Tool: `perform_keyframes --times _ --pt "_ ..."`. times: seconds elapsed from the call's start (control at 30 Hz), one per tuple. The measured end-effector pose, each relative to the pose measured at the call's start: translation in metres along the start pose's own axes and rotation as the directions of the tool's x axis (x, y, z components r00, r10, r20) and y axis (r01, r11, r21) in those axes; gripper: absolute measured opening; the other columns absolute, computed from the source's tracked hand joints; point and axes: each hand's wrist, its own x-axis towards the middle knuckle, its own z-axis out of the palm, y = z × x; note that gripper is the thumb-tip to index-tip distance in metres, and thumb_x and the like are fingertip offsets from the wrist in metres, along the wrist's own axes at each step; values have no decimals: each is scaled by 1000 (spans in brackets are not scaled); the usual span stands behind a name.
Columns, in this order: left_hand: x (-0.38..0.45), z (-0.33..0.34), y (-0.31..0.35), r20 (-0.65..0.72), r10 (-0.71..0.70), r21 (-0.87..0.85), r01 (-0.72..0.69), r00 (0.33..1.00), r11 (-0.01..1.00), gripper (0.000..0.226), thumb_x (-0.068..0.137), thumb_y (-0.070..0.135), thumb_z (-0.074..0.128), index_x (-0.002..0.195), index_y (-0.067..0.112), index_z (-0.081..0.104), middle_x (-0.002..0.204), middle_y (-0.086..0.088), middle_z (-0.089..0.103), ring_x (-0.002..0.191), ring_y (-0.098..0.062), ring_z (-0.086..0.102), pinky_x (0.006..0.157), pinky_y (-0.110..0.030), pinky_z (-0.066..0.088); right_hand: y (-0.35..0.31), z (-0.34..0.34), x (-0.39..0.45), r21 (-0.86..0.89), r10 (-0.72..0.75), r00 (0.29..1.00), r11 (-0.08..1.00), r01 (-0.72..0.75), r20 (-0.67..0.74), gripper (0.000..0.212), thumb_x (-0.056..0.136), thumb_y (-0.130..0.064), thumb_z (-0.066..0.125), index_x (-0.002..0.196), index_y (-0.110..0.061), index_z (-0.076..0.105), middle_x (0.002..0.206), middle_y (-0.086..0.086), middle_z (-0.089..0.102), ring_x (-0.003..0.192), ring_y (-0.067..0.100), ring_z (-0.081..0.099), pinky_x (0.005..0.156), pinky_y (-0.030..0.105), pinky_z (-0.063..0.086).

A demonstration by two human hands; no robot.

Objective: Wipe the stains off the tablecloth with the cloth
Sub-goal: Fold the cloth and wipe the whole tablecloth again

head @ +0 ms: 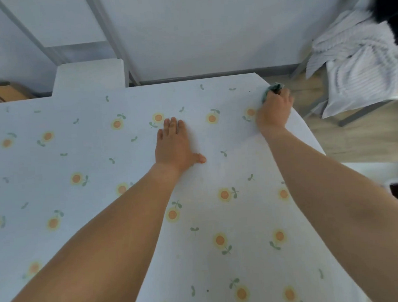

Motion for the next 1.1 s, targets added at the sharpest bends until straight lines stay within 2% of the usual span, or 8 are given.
perform_keyframes --times 0.13,0.33,0.47,0.57,0.67,0.77,0.93,1.1 --pt "-31 11 -8 63 -3 31 1 998 1000 141 61 72 78 157 5 -1 165 -15 -8 153 -29 -9 125 -43 5 -94 27 -37 22 -318 930 947 320 184 58 78 4 47 135 -9 50 138 13 40 120 34 38 99 40 40" --pt "-33 8 -3 135 -28 -4 29 990 1000 151 54 56 91 156 6 -9 165 -12 -17 152 -28 -15 125 -44 7 -108 34 -75 43 -781 552 587 808 292 61 77 2 57 135 -17 53 137 11 50 109 34 50 93 42 45" --pt "-30 7 -1 149 -54 -49 62 987 997 154 51 51 94 157 6 -8 164 -11 -19 151 -28 -17 124 -43 3 -1 14 -32 -104 -463 883 877 469 83 48 75 0 54 120 -11 63 125 18 57 98 42 53 82 44 44" --pt "-31 9 -2 139 -63 -69 73 988 995 155 50 50 95 157 6 -8 164 -11 -19 151 -27 -18 124 -42 2 55 -10 -21 -129 -142 990 982 141 2 44 82 -1 48 124 -5 59 121 23 52 107 43 47 91 44 37" --pt "-30 10 -1 134 -64 -68 74 989 995 155 49 49 95 157 5 -7 164 -12 -19 151 -27 -18 124 -43 1 29 -2 -24 -101 22 999 995 -26 -44 46 79 2 44 122 -2 58 124 21 50 108 40 47 92 40 36" --pt "-31 10 -4 129 -64 -92 76 990 993 155 48 49 95 157 6 -7 164 -11 -19 151 -27 -18 124 -43 0 -42 22 -58 -65 -242 967 967 248 80 61 74 6 43 134 0 47 130 22 47 103 41 49 90 40 40" --pt "-33 11 -6 128 -59 -110 73 990 991 156 48 52 94 158 8 -9 164 -9 -19 151 -24 -19 123 -42 -1 -92 29 -103 111 -720 620 676 728 312 53 86 1 54 136 -15 51 131 11 49 107 33 46 91 35 42" --pt "-34 9 -5 135 -45 -115 61 990 992 153 52 49 94 157 10 -10 164 -8 -22 151 -24 -20 124 -41 1 20 -1 -58 22 -424 897 905 425 122 35 90 -4 47 122 -9 58 122 17 51 109 34 48 90 35 41"
